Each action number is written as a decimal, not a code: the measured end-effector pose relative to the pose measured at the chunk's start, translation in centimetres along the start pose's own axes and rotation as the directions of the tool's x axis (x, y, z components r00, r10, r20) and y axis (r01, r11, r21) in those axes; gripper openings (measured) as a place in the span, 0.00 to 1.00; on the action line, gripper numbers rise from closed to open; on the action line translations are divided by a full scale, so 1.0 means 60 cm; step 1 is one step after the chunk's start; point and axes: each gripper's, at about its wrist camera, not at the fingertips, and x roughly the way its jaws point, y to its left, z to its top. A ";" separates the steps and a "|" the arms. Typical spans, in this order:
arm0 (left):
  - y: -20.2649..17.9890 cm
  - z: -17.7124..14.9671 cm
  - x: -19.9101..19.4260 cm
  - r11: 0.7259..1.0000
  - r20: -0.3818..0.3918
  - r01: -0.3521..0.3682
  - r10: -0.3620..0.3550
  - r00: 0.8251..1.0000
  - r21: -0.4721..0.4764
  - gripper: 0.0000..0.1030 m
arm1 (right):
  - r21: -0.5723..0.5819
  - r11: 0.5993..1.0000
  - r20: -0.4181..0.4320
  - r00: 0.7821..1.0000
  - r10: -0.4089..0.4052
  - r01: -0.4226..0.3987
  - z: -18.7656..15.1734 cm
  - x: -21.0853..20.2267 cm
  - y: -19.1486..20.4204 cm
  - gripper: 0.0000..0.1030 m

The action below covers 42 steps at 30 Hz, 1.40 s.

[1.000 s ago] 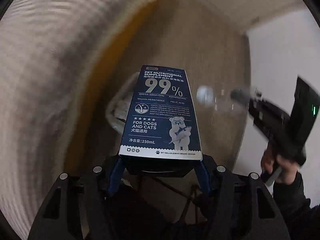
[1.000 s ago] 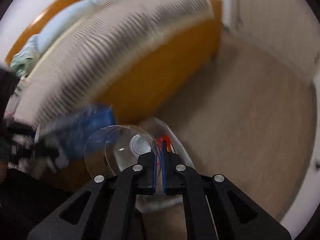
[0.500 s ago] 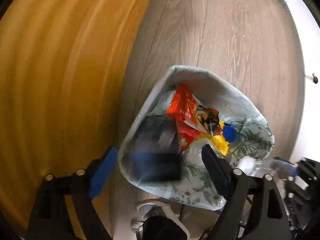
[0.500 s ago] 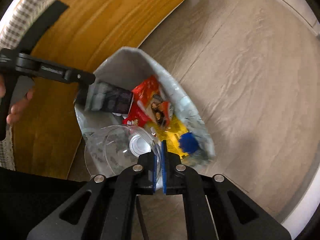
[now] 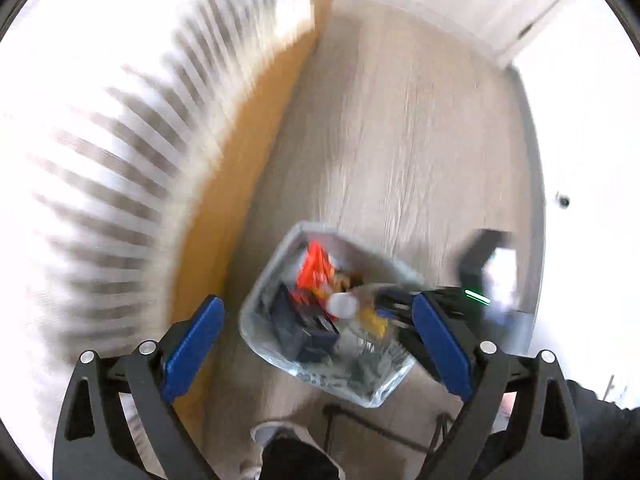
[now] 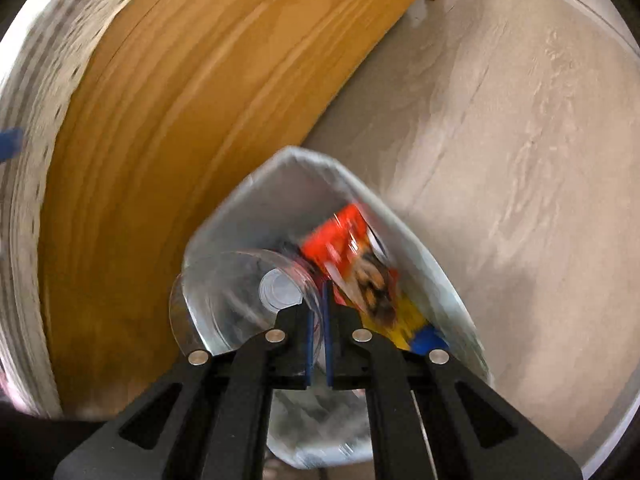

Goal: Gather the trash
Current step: 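Carry blue box and clear bottle to the wastebasket and open both tools, then move both tools back over the bed toward the remaining trash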

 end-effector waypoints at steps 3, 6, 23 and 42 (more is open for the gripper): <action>0.005 -0.015 -0.095 0.999 0.108 0.027 -0.025 0.994 -0.023 0.93 | 0.011 1.000 -0.104 0.994 -0.028 0.029 0.046 0.056 0.020 0.61; 0.014 -0.041 -0.157 0.998 0.154 0.007 0.002 0.988 -0.057 0.93 | 0.023 0.999 -0.060 0.997 -0.047 0.048 0.063 0.045 0.032 0.62; -0.022 -0.260 -0.387 0.987 0.435 0.094 -0.030 0.900 -0.126 0.93 | -0.085 0.985 0.153 0.979 -0.133 0.147 -0.025 -0.278 0.092 0.62; 0.345 -0.693 -0.585 0.697 0.581 0.054 0.550 0.600 -0.715 0.93 | -0.547 0.834 0.427 0.882 0.200 0.076 -0.118 -0.452 0.598 0.68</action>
